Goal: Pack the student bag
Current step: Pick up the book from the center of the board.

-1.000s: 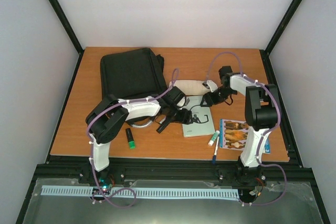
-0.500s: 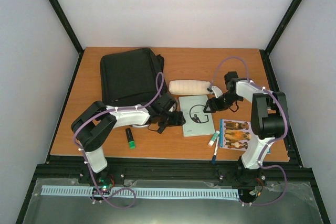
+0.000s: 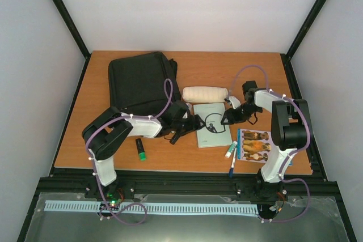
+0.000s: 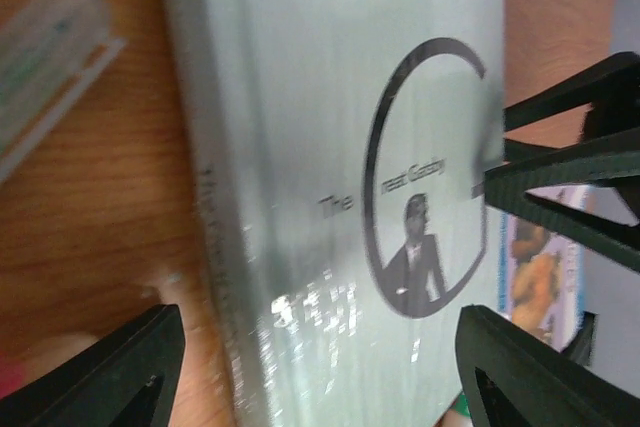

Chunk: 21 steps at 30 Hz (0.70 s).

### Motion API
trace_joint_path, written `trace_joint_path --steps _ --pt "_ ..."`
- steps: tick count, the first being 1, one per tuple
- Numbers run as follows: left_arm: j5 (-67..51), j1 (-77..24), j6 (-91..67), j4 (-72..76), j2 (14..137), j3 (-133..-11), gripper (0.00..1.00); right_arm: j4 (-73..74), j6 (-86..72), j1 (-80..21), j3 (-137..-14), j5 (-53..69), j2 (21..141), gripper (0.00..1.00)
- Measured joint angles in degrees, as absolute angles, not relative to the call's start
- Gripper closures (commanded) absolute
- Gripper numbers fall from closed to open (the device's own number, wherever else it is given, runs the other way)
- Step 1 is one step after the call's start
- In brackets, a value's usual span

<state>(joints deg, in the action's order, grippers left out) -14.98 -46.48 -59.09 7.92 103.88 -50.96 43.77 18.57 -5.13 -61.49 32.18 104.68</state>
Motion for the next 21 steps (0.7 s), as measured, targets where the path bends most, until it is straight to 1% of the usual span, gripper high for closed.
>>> trace_joint_path --steps 7,14,17,21 --pt "-20.43 -45.74 -62.5 18.85 108.71 -51.59 0.2 43.46 18.68 -4.58 -61.87 34.0 105.73 0.52" --pt "-23.92 -45.25 -63.2 24.05 110.3 -51.22 0.2 44.73 19.07 -4.01 -63.09 35.88 107.22 0.51" --pt "-24.58 -45.28 -63.18 23.55 109.4 -50.76 0.23 44.75 19.29 -4.01 -63.4 36.91 107.68 0.51" --pt "-24.71 -45.28 -63.18 22.24 106.48 -50.54 0.29 44.6 19.66 -4.01 -63.4 37.95 107.92 0.5"
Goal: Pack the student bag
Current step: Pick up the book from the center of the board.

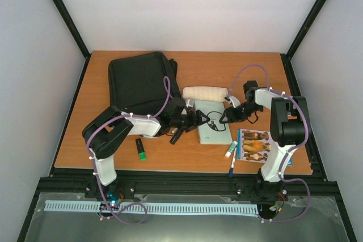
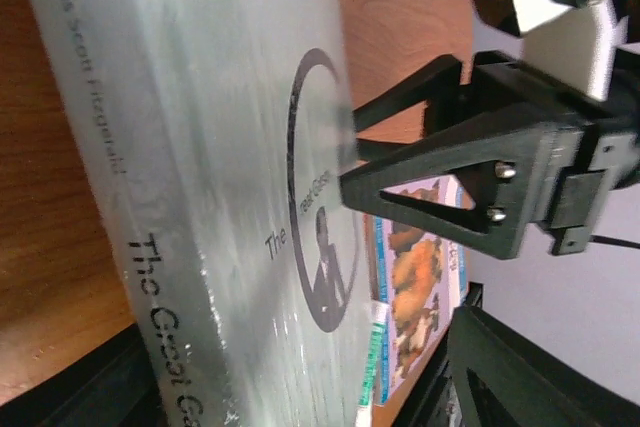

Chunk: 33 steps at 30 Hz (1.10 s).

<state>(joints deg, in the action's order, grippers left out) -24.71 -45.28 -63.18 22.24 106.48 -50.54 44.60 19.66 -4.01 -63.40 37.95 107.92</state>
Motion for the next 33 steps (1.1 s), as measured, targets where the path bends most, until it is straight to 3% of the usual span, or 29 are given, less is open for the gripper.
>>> trace_joint_path --steps 11,15,19,22,24,33 --pt "-24.29 -45.28 -66.17 20.18 104.75 -50.52 0.49 44.62 20.18 -3.81 -63.4 40.1 108.38 0.48" --pt "-24.77 -45.28 -66.98 20.53 105.32 -50.52 0.51 44.66 20.34 -3.81 -63.4 40.16 108.38 0.48" --pt "-25.32 -45.28 -67.37 21.3 105.43 -50.52 0.48 44.75 20.47 -3.81 -63.4 40.53 108.38 0.47" --pt "-25.78 -45.34 -67.53 22.13 105.54 -50.52 0.36 44.8 20.53 -3.77 -63.4 40.75 108.4 0.47" --pt "-26.17 -45.5 -67.55 22.37 105.56 -50.83 0.32 44.82 20.58 -3.77 -63.42 40.86 108.42 0.46" --pt "-25.91 -45.71 -68.12 21.78 105.97 -51.46 0.59 45.12 20.84 -3.53 -63.51 41.45 108.6 0.46"
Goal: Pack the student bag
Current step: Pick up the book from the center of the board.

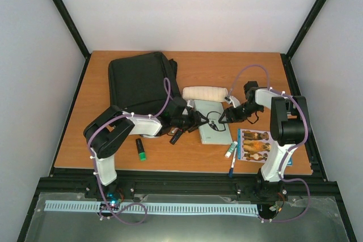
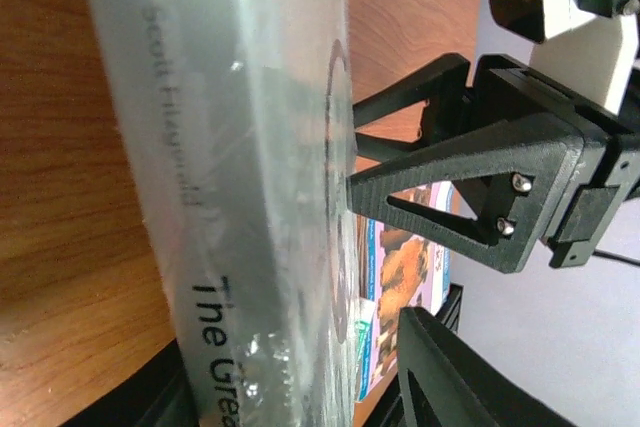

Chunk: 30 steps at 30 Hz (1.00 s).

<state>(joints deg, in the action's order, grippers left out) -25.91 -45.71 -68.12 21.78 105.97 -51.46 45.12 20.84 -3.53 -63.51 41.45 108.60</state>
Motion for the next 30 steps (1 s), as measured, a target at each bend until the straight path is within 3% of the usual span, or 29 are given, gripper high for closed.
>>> trace_joint_path --steps 13,20,22,24,28,30 --pt "-24.38 -45.98 -68.88 19.27 103.9 -51.37 0.99 46.5 21.61 -1.87 -63.44 43.92 108.47 0.45" --pt "-24.25 -46.54 -63.31 13.56 96.92 -51.35 0.99 47.59 22.98 6.07 -62.52 48.93 100.03 0.39" --pt "-24.25 -46.06 -61.52 11.75 94.21 -51.35 0.99 48.21 23.99 8.36 -62.52 50.52 95.98 0.34" --pt "-24.27 -45.5 -59.64 9.89 91.39 -51.37 0.99 48.73 24.73 9.56 -62.54 52.07 92.84 0.19" --pt "-25.12 -43.4 -56.49 6.63 85.71 -51.37 0.99 50.65 26.55 10.0 -62.57 56.31 86.85 0.01" --pt "-25.65 -42.02 -54.98 5.17 83.0 -51.4 0.99 51.59 27.0 10.0 -62.59 58.78 84.31 0.0"
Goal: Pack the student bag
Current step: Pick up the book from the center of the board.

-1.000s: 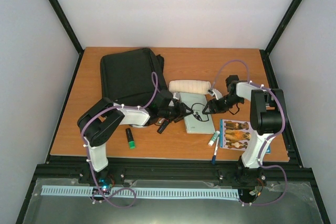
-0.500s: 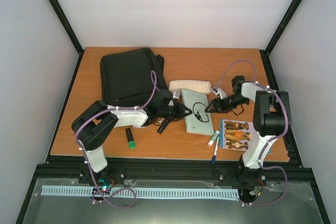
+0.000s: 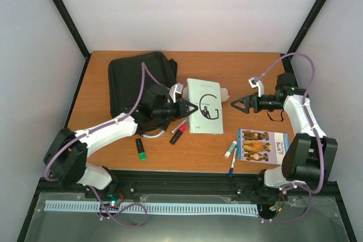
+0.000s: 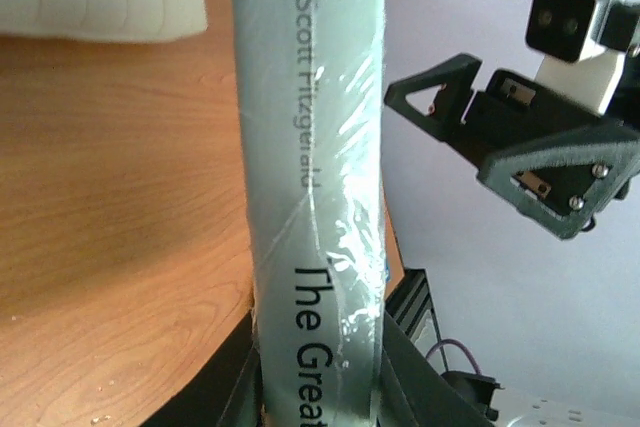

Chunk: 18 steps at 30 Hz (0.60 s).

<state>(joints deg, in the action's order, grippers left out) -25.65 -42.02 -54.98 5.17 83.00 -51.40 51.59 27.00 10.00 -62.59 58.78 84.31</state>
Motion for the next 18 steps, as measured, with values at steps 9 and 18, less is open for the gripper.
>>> trace_joint_path --steps 9,18 --pt "-30.57 -39.42 -52.88 3.05 76.51 -55.24 0.99 51.62 22.65 9.89 -63.77 72.29 78.5 0.0" --pt "-34.0 -39.44 -53.17 5.41 72.55 -58.54 0.99 64.18 28.36 8.01 -73.49 85.69 84.71 0.0"
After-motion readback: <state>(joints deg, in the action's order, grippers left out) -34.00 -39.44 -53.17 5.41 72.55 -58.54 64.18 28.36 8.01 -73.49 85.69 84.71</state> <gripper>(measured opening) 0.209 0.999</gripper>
